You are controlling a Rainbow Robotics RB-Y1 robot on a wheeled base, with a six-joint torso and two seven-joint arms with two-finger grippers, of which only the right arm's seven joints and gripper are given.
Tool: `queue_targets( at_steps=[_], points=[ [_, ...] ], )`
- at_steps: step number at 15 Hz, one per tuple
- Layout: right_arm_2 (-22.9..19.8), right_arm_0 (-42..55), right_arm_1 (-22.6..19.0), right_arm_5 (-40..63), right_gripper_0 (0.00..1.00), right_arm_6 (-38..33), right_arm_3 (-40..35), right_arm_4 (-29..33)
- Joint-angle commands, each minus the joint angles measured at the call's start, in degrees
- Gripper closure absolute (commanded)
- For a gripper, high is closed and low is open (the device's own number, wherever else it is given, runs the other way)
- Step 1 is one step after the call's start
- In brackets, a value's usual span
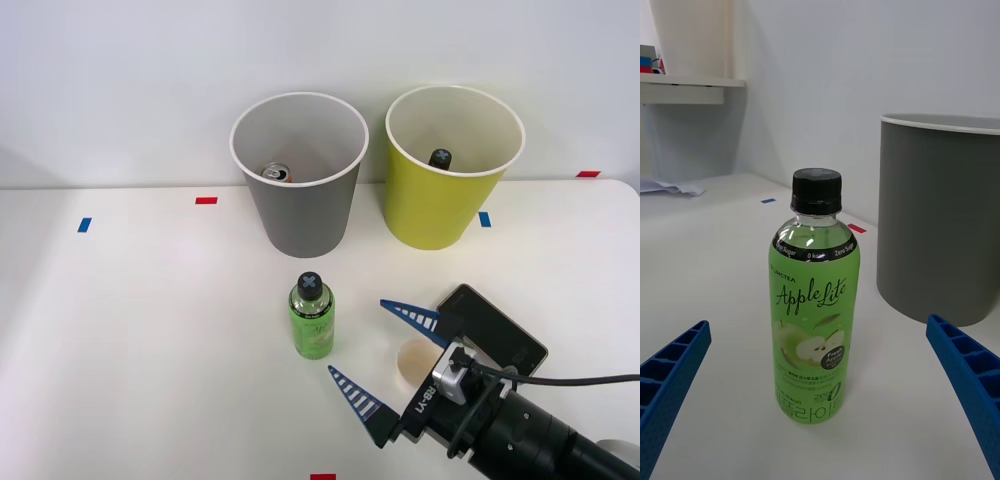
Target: Put cans in the gray bin, plastic bottles in the light green bin
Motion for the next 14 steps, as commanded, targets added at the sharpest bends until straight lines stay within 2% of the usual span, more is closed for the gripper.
queue_targets(
  at_steps=[1, 9, 14],
  points=[
    [-0.03, -1.04, 1.04, 2.94, 0.0, 0.0, -0.09, -0.12],
    [-0.38, -3.59, 4.65, 8.39, 0.0, 0.0, -0.09, 0.5],
    [-0.82, -4.73, 5.44, 12.08, 0.0, -0.08, -0.18, 0.5]
  ],
)
